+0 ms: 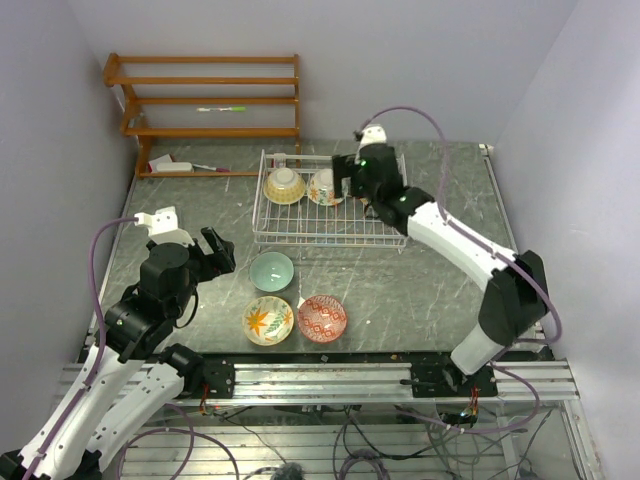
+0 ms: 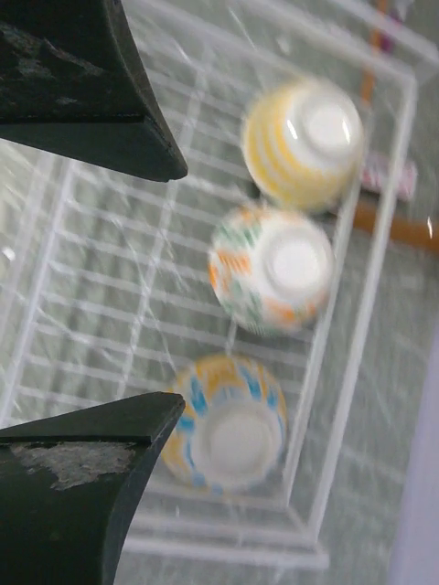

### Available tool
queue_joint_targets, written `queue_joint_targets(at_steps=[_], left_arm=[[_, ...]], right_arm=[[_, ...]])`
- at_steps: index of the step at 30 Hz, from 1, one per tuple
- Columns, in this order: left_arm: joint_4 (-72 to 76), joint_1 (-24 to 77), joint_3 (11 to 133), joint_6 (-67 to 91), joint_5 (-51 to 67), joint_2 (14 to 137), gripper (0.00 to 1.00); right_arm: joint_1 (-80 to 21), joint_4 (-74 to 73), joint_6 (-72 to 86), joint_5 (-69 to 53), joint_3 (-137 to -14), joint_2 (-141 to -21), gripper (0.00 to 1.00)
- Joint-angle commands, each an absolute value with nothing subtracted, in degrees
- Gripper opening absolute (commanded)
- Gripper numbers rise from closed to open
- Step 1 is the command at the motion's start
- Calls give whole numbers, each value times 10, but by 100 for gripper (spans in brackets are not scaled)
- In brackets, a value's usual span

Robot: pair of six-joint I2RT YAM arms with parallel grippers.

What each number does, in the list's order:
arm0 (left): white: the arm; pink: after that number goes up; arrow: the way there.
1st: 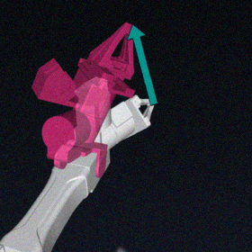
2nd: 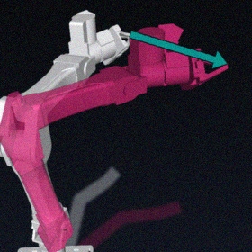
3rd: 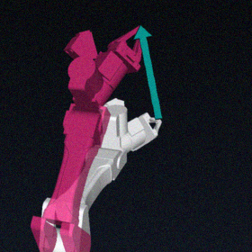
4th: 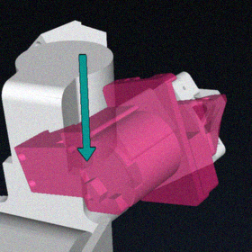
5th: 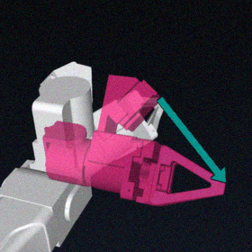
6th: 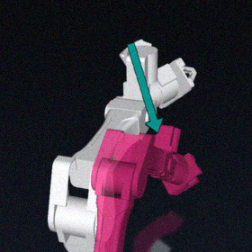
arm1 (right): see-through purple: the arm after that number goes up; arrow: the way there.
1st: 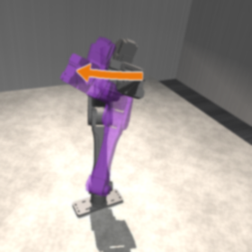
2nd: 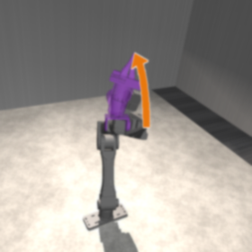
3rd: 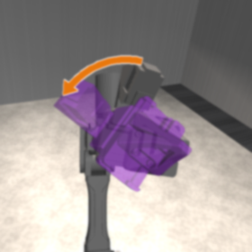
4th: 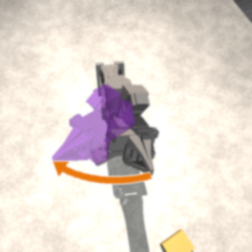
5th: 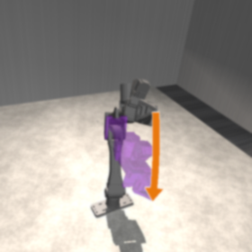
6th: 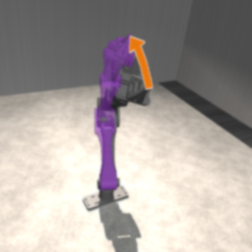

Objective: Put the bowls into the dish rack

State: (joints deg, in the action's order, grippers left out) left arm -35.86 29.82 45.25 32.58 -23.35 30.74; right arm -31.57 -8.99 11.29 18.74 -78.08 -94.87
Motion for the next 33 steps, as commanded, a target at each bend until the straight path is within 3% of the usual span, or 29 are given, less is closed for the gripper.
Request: queue_joint_targets(at_steps=[1, 6, 11, 16, 24, 33], left_arm=[[-352, 297, 464, 330, -244, 303, 96], [-360, 297, 464, 337, -258, 289, 95], [-361, 297, 461, 339, -269, 265, 95], [-364, 297, 460, 344, -274, 259, 95], [-363, 297, 456, 347, -274, 260, 95], [-366, 297, 457, 347, -276, 257, 96]], right_arm=[[-420, -137, 127, 242, -732, -899, 99], [-506, -151, 164, 224, -657, -846, 91], [-636, -182, 178, 220, -603, -813, 72], [-747, -213, 192, 245, -557, -800, 69], [-775, -166, 203, 175, -491, -794, 56], [-793, -93, 196, 127, -444, -789, 56]])
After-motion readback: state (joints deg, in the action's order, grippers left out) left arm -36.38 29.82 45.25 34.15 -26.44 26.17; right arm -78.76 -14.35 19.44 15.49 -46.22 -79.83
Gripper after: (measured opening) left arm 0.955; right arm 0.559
